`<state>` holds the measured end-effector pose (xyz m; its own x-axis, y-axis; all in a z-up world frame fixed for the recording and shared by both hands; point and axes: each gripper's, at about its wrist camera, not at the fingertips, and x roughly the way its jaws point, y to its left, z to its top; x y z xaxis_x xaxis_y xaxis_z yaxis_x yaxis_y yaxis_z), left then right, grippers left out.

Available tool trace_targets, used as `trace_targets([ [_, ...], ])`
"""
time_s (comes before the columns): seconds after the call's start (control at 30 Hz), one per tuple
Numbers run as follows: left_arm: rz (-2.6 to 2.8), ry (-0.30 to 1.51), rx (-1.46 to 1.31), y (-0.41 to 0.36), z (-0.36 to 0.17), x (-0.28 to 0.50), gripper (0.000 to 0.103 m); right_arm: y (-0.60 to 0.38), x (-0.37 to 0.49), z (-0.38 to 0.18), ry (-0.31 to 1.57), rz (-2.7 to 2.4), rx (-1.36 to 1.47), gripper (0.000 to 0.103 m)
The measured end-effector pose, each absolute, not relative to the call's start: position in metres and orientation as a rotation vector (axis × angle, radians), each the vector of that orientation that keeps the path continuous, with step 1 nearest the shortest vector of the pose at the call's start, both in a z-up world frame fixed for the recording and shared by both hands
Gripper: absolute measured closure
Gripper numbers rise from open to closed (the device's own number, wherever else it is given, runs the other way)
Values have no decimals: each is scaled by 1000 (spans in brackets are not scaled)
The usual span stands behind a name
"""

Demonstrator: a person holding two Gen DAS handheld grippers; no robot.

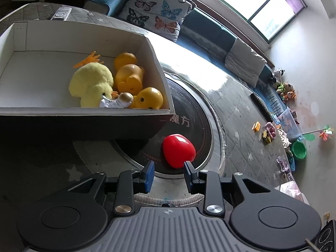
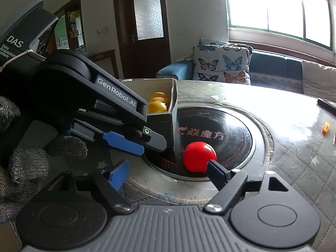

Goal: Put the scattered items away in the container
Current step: 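Withdraw the left gripper from the box and lower it onto the red ball, then close the left gripper on the red ball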

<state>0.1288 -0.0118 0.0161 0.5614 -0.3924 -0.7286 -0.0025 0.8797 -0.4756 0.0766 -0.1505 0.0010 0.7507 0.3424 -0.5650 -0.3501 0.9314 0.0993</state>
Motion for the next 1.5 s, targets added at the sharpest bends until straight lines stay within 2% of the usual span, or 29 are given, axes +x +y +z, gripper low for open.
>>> trace_targets([
  [0.1, -245, 964, -445, -17, 14, 128, 69, -152, 74, -3, 626, 368, -16, 14],
  [0.83, -248, 976, -454, -41, 8, 160, 67, -173, 96, -21, 669, 313, 8, 14],
  [1.03, -235, 984, -441, -50, 7, 176, 66, -171, 112, -23, 676, 313, 2, 19],
  [1.4, -196, 1013, -353, -65, 1, 194, 66, -165, 129, -31, 697, 339, -10, 33],
  [1.5, -185, 1022, -344, -67, -2, 198, 66, -164, 131, -32, 700, 343, -16, 34],
])
